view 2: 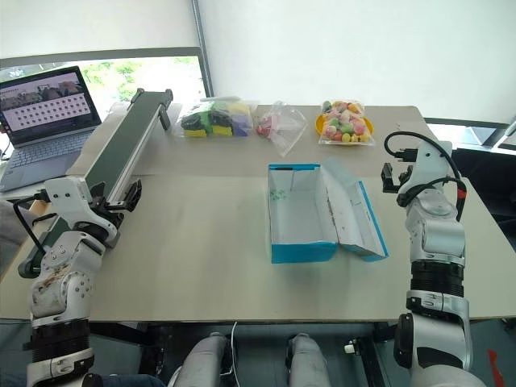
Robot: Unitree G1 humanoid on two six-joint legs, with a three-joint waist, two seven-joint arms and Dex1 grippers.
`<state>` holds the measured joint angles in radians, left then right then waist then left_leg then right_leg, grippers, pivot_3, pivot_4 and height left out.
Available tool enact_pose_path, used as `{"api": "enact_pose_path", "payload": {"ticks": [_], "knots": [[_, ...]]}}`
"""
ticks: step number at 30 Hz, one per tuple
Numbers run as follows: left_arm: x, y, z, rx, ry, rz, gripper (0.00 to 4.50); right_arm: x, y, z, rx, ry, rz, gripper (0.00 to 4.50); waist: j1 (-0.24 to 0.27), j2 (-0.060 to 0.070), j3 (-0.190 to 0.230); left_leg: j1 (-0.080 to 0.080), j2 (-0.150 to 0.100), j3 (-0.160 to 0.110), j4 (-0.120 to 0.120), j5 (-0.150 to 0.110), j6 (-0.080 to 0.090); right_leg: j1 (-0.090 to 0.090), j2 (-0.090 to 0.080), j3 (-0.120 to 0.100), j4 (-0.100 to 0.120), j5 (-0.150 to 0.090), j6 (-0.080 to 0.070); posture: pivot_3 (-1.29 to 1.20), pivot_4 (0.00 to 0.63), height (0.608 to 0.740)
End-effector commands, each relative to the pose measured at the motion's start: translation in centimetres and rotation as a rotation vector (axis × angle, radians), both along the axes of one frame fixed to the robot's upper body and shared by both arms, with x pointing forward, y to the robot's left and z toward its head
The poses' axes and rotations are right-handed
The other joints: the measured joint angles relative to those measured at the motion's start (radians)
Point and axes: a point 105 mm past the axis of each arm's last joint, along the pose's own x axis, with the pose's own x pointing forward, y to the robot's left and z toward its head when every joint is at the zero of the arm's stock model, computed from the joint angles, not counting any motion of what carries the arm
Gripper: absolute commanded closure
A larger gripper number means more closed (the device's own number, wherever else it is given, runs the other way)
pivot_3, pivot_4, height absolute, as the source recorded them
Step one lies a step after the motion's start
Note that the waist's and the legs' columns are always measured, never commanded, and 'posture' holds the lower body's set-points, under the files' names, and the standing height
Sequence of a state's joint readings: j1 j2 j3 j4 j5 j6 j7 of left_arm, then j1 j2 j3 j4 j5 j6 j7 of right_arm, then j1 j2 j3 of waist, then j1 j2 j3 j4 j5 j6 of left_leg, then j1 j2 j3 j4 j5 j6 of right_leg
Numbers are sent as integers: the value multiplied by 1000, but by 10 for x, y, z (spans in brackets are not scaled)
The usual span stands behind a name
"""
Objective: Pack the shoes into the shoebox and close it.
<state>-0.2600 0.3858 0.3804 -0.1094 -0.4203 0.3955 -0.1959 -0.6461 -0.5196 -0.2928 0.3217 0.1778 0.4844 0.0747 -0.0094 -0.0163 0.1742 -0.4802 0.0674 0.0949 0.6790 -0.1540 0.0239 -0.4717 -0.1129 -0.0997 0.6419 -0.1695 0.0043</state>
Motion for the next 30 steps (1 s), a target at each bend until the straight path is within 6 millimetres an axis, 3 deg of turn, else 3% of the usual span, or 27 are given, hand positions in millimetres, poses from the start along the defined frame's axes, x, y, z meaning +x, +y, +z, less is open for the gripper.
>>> {"api": "enact_pose_path", "payload": {"ticks": [1, 5, 7, 8, 9, 10, 12, 15, 19, 23, 26, 30], "knots": [[-3, -2, 0, 53, 10, -20, 0, 1, 5, 21, 2, -68, 12, 15, 0, 0, 0, 0, 0, 0, 0, 0, 0, 0, 0, 0, 0, 0, 0, 0, 150, 681], [-9, 8, -4, 89, 27, -3, 0, 9, 22, 27, 17, -81, 76, 15, -6, 0, 0, 0, 0, 0, 0, 0, 0, 0, 0, 0, 0, 0, 0, 0, 150, 681], [-12, 13, -2, 88, 16, 3, 0, 12, 40, 39, -2, -124, 151, 15, -6, 0, 0, 0, 1, 0, 0, 0, 0, -1, 0, 0, 0, 0, 0, 0, 150, 681], [-18, 21, -2, 86, 16, 10, 0, 11, 87, 60, 27, -195, 368, 15, -6, 0, 0, 0, 1, 0, 0, 0, 0, -1, 0, 0, 0, -1, -1, 0, 150, 681], [-21, 26, -1, 85, 16, 16, 0, 6, 121, 75, 45, -244, 531, 15, -9, 0, 0, 0, 1, 0, 0, 0, 0, -1, 0, 0, 0, -1, -1, 0, 150, 681], [-27, 35, -2, 94, 22, 31, 0, -9, 164, 88, 88, -268, 753, 15, -21, 1, 0, 0, 1, 0, -1, 0, 0, -2, 0, 1, 0, -1, -2, 0, 150, 681], [-33, 45, -4, 111, 38, 45, 0, -34, 207, 94, 120, -246, 1011, 15, -33, 1, 0, 1, 4, -2, -1, -1, -1, -5, 0, 3, 4, 0, -1, 0, 150, 681], [-49, 71, -9, 160, 93, 76, 0, -86, 256, 69, 11, -87, 1412, 15, -23, 0, 0, 2, 4, -6, -1, -1, -1, -4, 1, -1, 5, -2, -3, 0, 150, 681], [-66, 100, -12, 196, 145, 119, 0, -120, 285, 43, -9, 38, 1663, 15, -9, -7, -3, 3, 7, -6, -1, -4, -6, -3, 0, -4, 3, -8, -12, 0, 150, 681], [-77, 112, -13, 240, 192, 131, 0, -120, 297, 11, -51, 132, 1660, 15, -12, -7, -3, 4, 14, -2, -1, -7, -10, -6, 0, -10, 3, -8, -13, 0, 150, 681], [-81, 110, -11, 257, 208, 116, 0, -119, 298, -4, -52, 169, 1619, 15, -3, -7, -3, 4, 17, -2, -2, -7, -11, -9, 0, -17, 4, -9, -15, 0, 150, 681], [-75, 97, -6, 252, 192, 79, 0, -114, 288, -8, -36, 182, 1537, 15, 13, -7, -2, 3, 17, -1, -3, -7, -12, -14, -2, -20, 4, -9, -17, 0, 150, 681]]}}
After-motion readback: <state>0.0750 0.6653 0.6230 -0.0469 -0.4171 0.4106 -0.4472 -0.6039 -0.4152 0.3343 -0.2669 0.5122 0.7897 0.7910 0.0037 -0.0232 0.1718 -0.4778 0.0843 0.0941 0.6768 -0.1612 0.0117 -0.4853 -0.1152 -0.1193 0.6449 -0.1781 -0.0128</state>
